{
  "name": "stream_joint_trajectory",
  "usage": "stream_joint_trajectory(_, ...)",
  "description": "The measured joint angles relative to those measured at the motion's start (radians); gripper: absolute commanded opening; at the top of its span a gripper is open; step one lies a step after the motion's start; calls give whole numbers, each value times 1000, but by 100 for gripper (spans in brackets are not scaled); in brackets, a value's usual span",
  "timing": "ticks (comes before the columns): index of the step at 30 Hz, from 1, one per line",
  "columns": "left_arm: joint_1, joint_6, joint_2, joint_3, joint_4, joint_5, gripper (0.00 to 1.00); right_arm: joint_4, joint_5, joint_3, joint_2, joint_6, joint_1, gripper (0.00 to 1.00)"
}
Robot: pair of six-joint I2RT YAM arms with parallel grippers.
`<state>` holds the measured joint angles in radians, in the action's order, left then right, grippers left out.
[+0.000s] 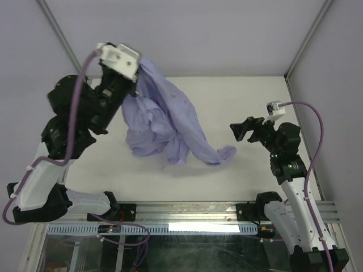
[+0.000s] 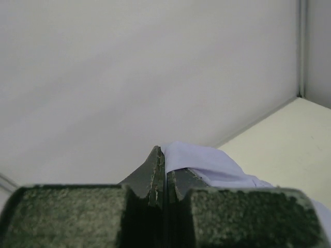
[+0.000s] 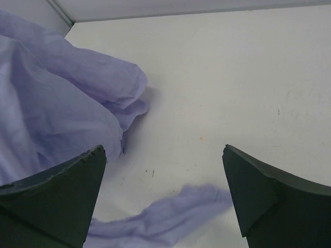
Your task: Zip up the jacket
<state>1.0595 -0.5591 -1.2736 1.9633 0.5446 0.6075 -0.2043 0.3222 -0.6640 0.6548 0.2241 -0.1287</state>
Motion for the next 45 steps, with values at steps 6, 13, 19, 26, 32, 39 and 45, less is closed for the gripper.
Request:
stream_joint_trajectory(6, -332, 143, 77, -79, -44, -244, 0, 36, 92, -15, 82, -12, -4, 97)
stream_joint_trajectory(13, -557, 262, -134, -201, -69, -524, 8, 43, 140, -17, 151, -17, -27, 97)
stream_joint_trajectory(19, -615, 320, -471, -100, -64, -645, 36, 42, 155, -17, 188, -22, -73, 97)
stream_joint_trajectory(26, -615, 431, -718, 175, -75, -709, 79, 32, 138, -27, 254, -19, -193, 97)
stream_joint_trajectory(32, -616, 560, -715, 174, -72, -676, 94, 38, 87, -40, 348, 14, -349, 96)
stream_joint_trajectory(39, -683, 762, -569, -135, -18, -662, 98, 54, -16, -87, 493, 70, -529, 93)
stream_joint_trajectory(45, -790, 883, -337, -502, 61, -661, 99, 97, -98, -145, 639, 137, -602, 87)
